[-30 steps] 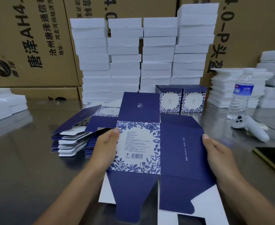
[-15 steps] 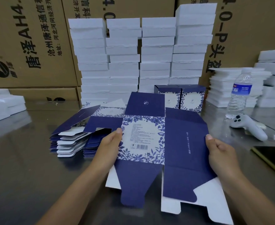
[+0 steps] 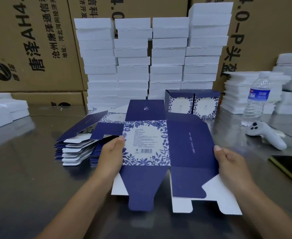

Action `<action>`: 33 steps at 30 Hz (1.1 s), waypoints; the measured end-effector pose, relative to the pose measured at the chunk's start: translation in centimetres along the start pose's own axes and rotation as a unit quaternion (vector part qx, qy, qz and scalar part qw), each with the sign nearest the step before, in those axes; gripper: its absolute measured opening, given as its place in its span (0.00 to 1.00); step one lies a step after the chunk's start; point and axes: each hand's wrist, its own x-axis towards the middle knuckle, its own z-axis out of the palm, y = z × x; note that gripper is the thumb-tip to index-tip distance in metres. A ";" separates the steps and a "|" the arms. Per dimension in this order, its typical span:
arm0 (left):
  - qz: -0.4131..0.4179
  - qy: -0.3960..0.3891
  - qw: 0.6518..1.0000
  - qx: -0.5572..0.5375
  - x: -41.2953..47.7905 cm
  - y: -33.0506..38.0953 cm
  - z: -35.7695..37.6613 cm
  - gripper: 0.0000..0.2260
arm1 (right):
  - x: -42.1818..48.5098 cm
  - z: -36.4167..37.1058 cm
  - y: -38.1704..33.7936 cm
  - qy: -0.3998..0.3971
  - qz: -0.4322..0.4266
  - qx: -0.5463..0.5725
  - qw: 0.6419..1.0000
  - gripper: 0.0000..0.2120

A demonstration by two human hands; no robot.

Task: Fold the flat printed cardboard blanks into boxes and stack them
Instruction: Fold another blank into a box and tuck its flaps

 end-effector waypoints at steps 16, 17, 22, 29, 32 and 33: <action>0.019 0.000 1.000 -0.024 0.1 0.0 -0.2 0.15 | 0.0 0.1 0.3 -0.019 0.062 0.090 0.994 0.17; 0.016 0.005 1.000 -0.024 0.0 0.1 -0.2 0.15 | 0.0 0.1 0.4 -0.021 0.063 0.081 0.994 0.17; -0.032 -0.027 0.997 -0.070 -0.1 0.2 0.1 0.15 | 0.1 -0.1 0.4 0.004 0.065 0.073 0.995 0.17; -0.019 -0.042 0.999 -0.013 -0.4 0.1 0.3 0.17 | -0.1 -0.3 -0.3 0.022 0.061 0.071 0.995 0.15; -0.022 -0.036 0.999 -0.035 -0.3 0.1 0.0 0.18 | -0.5 -0.1 -0.6 -0.007 0.083 0.114 0.990 0.15; -0.027 -0.039 0.998 -0.047 -0.3 0.1 0.0 0.18 | -0.6 -0.1 -0.9 -0.015 0.094 0.124 0.988 0.15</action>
